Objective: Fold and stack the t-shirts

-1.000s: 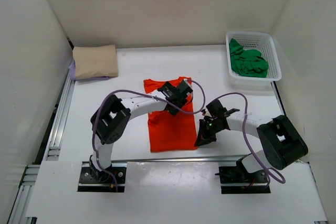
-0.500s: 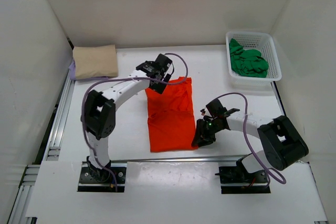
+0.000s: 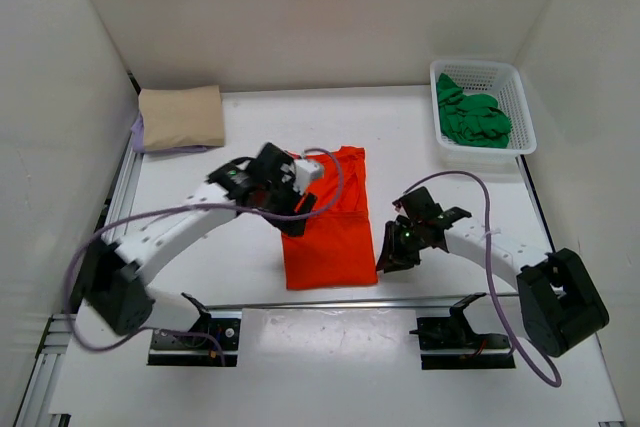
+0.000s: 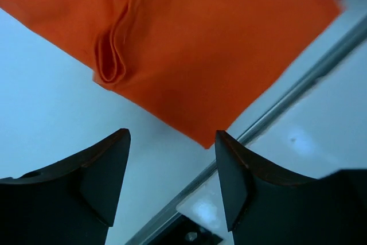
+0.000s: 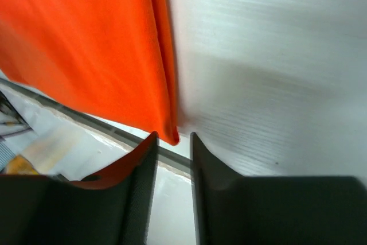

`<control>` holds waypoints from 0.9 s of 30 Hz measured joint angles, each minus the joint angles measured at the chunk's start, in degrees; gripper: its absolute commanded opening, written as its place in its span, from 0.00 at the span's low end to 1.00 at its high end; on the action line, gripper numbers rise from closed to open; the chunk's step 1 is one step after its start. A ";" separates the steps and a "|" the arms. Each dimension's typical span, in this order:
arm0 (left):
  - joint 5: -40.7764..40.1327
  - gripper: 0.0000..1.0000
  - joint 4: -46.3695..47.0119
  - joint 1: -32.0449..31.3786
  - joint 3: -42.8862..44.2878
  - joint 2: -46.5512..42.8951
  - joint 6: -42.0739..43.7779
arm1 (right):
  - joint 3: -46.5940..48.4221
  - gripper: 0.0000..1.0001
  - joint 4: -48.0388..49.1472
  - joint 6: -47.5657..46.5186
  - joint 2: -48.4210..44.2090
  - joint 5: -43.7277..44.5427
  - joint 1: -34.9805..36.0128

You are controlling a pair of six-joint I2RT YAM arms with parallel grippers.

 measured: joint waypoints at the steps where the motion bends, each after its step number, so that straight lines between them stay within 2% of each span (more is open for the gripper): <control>1: -0.13 0.67 -0.04 -0.66 -1.07 3.91 -0.02 | 0.72 0.20 -0.48 0.11 -0.07 0.57 0.00; 2: -0.61 0.64 -0.15 -0.81 -1.64 7.67 -0.07 | 1.81 0.11 -0.92 0.50 -0.04 1.29 0.00; 5: -2.34 0.62 0.09 -0.68 -1.86 14.49 -0.07 | 7.39 0.03 -1.31 1.29 0.90 3.13 0.00; 10: -5.11 0.62 2.29 0.68 -1.18 15.61 0.00 | 22.58 0.00 0.26 1.42 9.27 6.10 0.44; 16: -5.60 0.64 5.33 5.84 -0.50 17.14 -0.04 | 39.80 0.00 2.89 1.46 25.64 6.97 1.22; 21: -5.55 0.64 6.80 6.84 -0.50 20.33 -0.02 | 46.10 0.00 3.58 1.70 36.28 6.62 2.29; 27: -5.40 0.64 8.00 8.44 -0.50 23.37 0.00 | 51.60 0.00 1.31 2.80 43.30 7.67 3.72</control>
